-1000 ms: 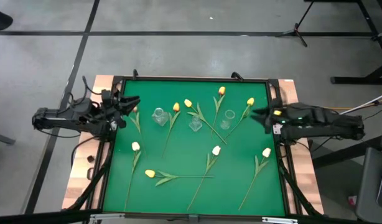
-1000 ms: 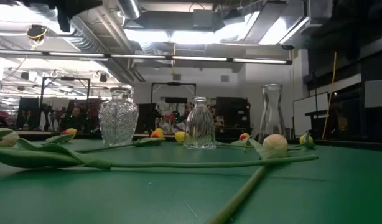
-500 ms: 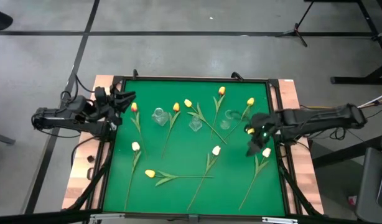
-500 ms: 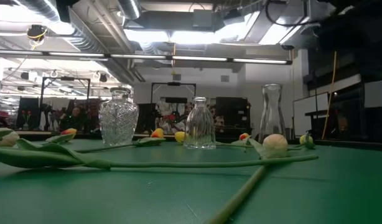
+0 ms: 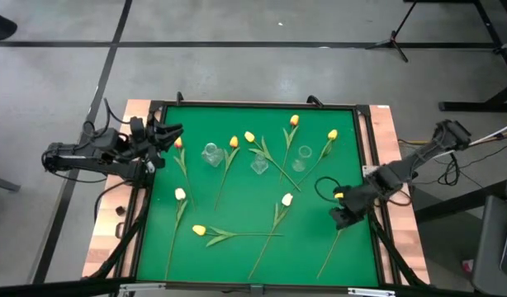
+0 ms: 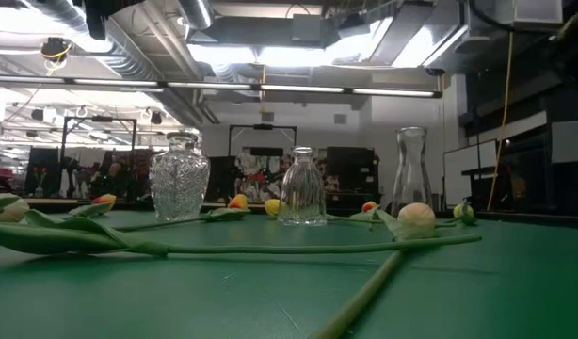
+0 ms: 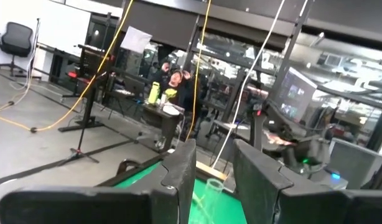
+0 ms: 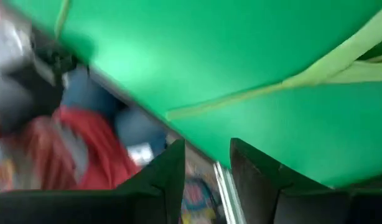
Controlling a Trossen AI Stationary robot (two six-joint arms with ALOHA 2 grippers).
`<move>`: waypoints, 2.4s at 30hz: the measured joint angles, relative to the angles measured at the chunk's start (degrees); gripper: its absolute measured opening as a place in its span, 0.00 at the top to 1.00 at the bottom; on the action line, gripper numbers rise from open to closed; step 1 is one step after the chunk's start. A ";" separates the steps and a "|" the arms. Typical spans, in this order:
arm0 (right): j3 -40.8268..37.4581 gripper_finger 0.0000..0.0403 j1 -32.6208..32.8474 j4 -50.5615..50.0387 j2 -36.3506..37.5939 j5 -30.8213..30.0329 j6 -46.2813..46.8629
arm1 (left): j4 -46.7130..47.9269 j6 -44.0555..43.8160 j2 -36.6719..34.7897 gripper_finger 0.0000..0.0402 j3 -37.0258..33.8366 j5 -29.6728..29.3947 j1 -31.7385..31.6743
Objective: Sort flowers into vase by color
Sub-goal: Put the right light yellow flower into the left transparent vase
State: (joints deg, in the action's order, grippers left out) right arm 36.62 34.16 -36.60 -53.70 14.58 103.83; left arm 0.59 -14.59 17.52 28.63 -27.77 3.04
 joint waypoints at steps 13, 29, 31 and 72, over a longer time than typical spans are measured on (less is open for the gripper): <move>-0.01 0.69 17.06 -2.66 -8.53 -7.67 28.02 | 1.52 -0.02 0.00 0.75 -0.01 0.00 0.00; -0.02 0.69 14.20 -0.92 -19.72 -6.10 31.96 | 1.57 -0.15 0.00 0.75 -0.03 -0.01 -0.02; -0.02 0.69 14.19 -1.03 -20.99 -6.33 32.21 | 1.57 -0.28 0.00 0.75 -0.04 -0.02 -0.02; 0.09 0.97 1.02 -5.61 -28.41 -13.04 20.35 | 1.55 -0.39 -0.02 0.75 -0.05 0.00 -0.01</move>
State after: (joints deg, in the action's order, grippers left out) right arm 36.71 35.18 -42.21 -82.11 1.54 124.17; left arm 2.13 -14.98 17.50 28.58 -27.77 3.03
